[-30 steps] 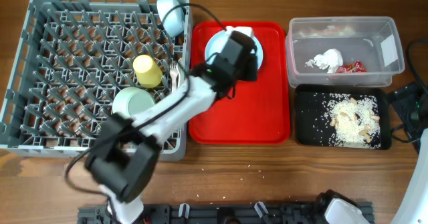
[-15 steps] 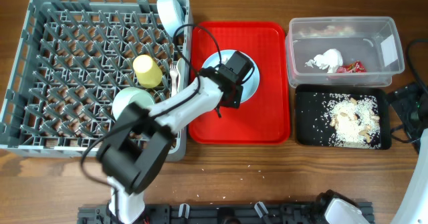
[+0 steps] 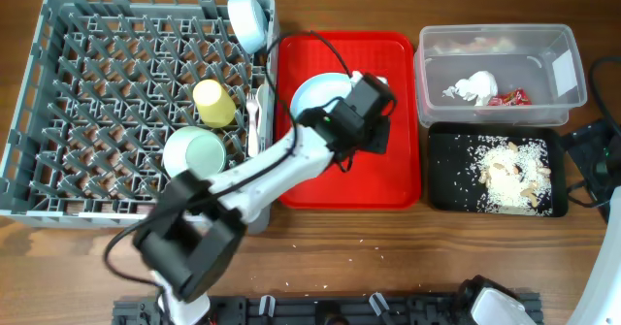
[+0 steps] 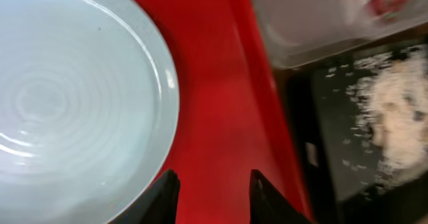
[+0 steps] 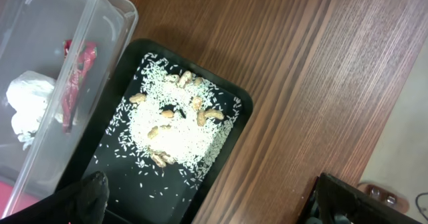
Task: Sort waste into correct bins and load items into the dishwasher rack
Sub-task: 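Grasp the rim of the light blue plate with the left gripper, then stand the blue plate upright in the back of the rack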
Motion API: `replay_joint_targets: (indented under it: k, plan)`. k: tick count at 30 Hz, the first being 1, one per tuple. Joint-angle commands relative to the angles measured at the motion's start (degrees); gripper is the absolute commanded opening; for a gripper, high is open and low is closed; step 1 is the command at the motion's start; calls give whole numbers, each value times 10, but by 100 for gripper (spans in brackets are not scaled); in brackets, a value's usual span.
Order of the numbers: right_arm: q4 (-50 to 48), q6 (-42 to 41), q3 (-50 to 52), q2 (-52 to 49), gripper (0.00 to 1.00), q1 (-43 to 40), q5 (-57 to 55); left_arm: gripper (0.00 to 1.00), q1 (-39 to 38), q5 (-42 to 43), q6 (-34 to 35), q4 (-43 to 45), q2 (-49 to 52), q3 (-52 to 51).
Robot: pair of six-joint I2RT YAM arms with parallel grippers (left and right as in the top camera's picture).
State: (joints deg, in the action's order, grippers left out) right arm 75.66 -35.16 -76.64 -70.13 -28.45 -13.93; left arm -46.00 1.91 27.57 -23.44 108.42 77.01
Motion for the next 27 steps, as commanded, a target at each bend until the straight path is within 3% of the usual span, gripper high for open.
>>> replay_joint_targets:
  k: [1, 8, 9, 11, 12, 15, 19, 22, 24, 27]
  plan:
    - [-1, -9, -5, 1, 100, -1, 1, 37, -9, -65, -1, 46, 62, -2]
    - [-1, -9, -5, 1, 100, -1, 1, 35, -10, -110, -3, 104, 154, -2]
    - [-1, -9, -5, 1, 100, -1, 1, 32, -10, -110, -3, 104, 166, -2]
    - [-1, -9, -5, 1, 100, -1, 1, 4, -11, -110, -3, 103, 172, -2]
    - [-1, -9, -5, 1, 100, -1, 1, 4, -11, -111, -4, 105, 166, -1]
    - [-1, -9, -5, 1, 100, -1, 1, 4, -9, -112, -49, 80, 88, 31]
    - [0, -9, -5, 1, 100, -1, 1, 4, 1, -103, -49, -82, -128, 142]
    - [-1, -9, -5, 1, 100, -1, 1, 4, 50, -27, -49, -141, -228, 168]
    - [-1, -9, -5, 1, 100, -1, 1, 4, 148, 100, -48, -183, -288, 168]
    - [-1, -9, -5, 1, 100, -1, 1, 4, 303, 325, -46, -209, -292, 167]
